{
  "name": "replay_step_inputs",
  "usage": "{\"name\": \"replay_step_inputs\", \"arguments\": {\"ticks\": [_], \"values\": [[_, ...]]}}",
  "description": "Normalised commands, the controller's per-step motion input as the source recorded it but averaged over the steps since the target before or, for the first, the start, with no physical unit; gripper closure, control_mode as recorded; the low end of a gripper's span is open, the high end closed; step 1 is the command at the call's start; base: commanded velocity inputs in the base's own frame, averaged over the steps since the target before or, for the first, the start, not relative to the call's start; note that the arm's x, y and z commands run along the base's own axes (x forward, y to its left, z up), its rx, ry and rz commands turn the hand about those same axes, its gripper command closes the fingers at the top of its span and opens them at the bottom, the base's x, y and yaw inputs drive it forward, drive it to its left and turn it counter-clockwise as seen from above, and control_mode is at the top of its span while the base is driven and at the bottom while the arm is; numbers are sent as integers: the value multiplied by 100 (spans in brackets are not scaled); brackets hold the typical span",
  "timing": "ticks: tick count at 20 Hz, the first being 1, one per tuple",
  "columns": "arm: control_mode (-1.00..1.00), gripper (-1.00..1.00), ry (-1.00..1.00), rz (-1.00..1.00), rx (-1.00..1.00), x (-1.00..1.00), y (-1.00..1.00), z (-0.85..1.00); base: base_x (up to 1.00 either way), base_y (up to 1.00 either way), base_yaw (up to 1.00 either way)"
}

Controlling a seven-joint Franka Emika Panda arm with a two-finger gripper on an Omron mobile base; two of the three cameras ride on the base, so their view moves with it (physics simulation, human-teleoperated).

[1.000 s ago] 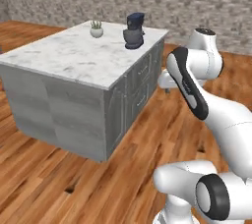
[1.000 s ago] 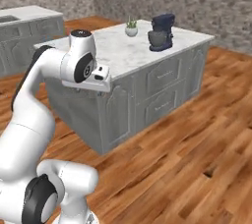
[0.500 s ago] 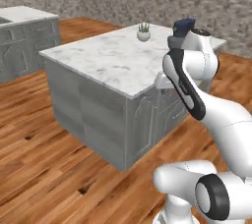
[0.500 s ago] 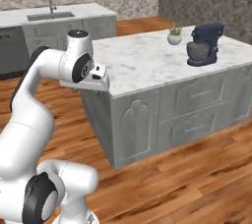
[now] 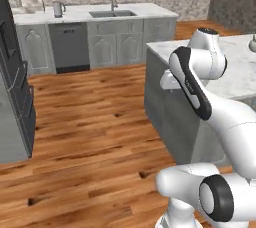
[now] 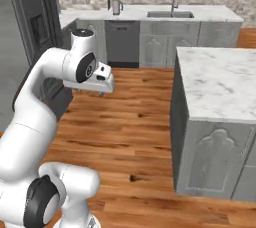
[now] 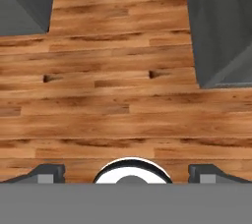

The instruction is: Navigate to the toaster.

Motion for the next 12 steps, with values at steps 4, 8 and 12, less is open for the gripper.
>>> {"name": "replay_step_inputs", "arguments": {"ticks": [4, 8, 12], "values": [[100, -100, 0, 0, 0, 0, 0, 0, 78, -8, 58], [100, -100, 0, 0, 0, 0, 0, 0, 100, -6, 31], [100, -100, 0, 0, 0, 0, 0, 0, 100, 0, 19]]}}
